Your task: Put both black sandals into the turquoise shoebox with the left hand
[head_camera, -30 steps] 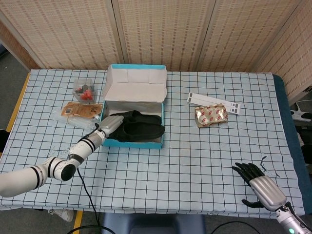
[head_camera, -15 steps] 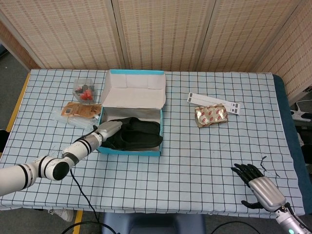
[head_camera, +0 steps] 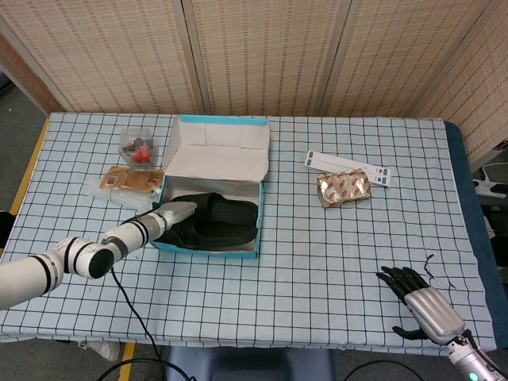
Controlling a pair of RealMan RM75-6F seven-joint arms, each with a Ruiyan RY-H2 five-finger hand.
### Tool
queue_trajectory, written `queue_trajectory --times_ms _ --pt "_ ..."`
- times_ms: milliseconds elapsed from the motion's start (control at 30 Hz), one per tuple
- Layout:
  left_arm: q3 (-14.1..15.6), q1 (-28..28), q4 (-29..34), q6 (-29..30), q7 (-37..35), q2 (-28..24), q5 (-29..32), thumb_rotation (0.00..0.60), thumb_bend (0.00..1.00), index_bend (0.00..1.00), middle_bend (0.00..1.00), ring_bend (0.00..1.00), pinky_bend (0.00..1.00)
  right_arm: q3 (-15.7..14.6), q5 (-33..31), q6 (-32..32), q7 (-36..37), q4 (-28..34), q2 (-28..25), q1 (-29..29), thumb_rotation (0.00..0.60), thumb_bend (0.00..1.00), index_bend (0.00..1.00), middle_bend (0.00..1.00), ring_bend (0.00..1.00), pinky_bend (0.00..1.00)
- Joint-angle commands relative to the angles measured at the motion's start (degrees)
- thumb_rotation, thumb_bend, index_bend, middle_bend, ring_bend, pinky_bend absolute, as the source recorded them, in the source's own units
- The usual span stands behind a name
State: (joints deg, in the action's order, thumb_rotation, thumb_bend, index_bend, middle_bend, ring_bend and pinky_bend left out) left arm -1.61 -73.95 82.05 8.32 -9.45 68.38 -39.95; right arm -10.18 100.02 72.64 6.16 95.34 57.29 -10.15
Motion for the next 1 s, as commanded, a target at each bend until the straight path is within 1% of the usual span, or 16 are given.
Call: queue_trajectory --times_ms 33,167,333,467,600,700,733,767,800,833,867,933,967,1000 --pt "1.62 -0.83 -2.09 0.07 -0.74 1.92 -0.48 0.6 0.65 0.52 0.64 0.63 0.67 -0.01 0.02 0.09 0.03 -0.01 -0.02 0.03 0.6 0.08 0.0 0.0 0.0 0.0" --pt "5.2 -2.99 -4.52 0.75 -1.01 4.57 0.15 0.6 0.63 0.53 0.65 0.63 0.68 -0.18 0.33 0.15 0.2 0.02 -0.11 0.02 0.6 0.08 0.0 0.0 0.0 0.0" --pt "9.79 -6.67 -5.93 0.46 -1.63 6.52 2.18 0.6 0.61 0.54 0.66 0.65 0.7 -0.34 0.57 0.08 0.42 0.08 -0.22 -0.07 0.6 0.08 0.0 0.0 0.0 0.0" --pt "13.66 -9.55 -6.51 1.54 -2.3 8.29 4.48 0.6 0.6 0.54 0.67 0.65 0.7 -0.47 0.83 0.18 0.67 0.11 -0.35 -0.1 0.6 0.08 0.0 0.0 0.0 0.0" --pt "15.43 -10.69 -5.74 3.92 -2.68 9.19 5.86 0.6 0.58 0.53 0.66 0.65 0.7 -0.52 0.98 0.38 0.9 0.09 -0.44 -0.07 0.6 0.08 0.0 0.0 0.0 0.0" --pt "15.34 -10.42 -4.47 6.34 -2.77 9.07 6.1 0.6 0.55 0.5 0.63 0.63 0.65 -0.54 1.08 0.65 1.03 0.1 -0.53 0.0 0.6 0.08 0.0 0.0 0.0 0.0" --pt "15.02 -10.08 -4.0 7.28 -2.8 8.93 5.96 0.6 0.53 0.47 0.59 0.58 0.61 -0.54 1.11 0.7 1.08 0.1 -0.55 0.01 0.6 0.08 0.0 0.0 0.0 0.0" --pt "14.36 -9.43 -3.29 8.75 -2.83 8.64 5.57 0.6 0.52 0.41 0.52 0.51 0.56 -0.54 1.13 0.76 1.11 0.08 -0.56 0.02 0.6 0.08 0.0 0.0 0.0 0.0" --pt "13.66 -8.79 -2.71 9.99 -2.91 8.36 5.14 0.6 0.5 0.33 0.44 0.43 0.51 -0.54 1.14 0.8 1.13 0.08 -0.56 0.03 0.6 0.08 0.0 0.0 0.0 0.0" --pt "12.78 -7.99 -2.04 11.28 -3.09 8.01 4.57 0.6 0.49 0.27 0.37 0.37 0.47 -0.55 1.16 0.82 1.17 0.07 -0.57 0.04 0.6 0.08 0.0 0.0 0.0 0.0" --pt "11.39 -6.74 -1.07 12.96 -3.46 7.41 3.48 0.6 0.48 0.17 0.27 0.29 0.42 -0.57 1.2 0.86 1.21 0.07 -0.59 0.05 0.6 0.08 0.0 0.0 0.0 0.0" --pt "8.95 -4.62 0.45 14.71 -4.57 6.24 1.45 0.6 0.46 0.03 0.11 0.12 0.33 -0.57 1.24 0.96 1.25 0.08 -0.63 0.07 0.6 0.08 0.0 0.0 0.0 0.0" --pt "7.39 -3.27 1.39 15.06 -5.43 5.25 -0.18 0.6 0.44 0.0 0.04 0.05 0.28 -0.57 1.26 1.02 1.29 0.06 -0.65 0.09 0.6 0.08 0.0 0.0 0.0 0.0" --pt "6.27 -2.28 1.97 15.07 -6.11 4.51 -1.47 0.6 0.43 0.0 0.01 0.01 0.24 -0.57 1.28 1.08 1.33 0.06 -0.66 0.1 0.6 0.08 0.0 0.0 0.0 0.0"
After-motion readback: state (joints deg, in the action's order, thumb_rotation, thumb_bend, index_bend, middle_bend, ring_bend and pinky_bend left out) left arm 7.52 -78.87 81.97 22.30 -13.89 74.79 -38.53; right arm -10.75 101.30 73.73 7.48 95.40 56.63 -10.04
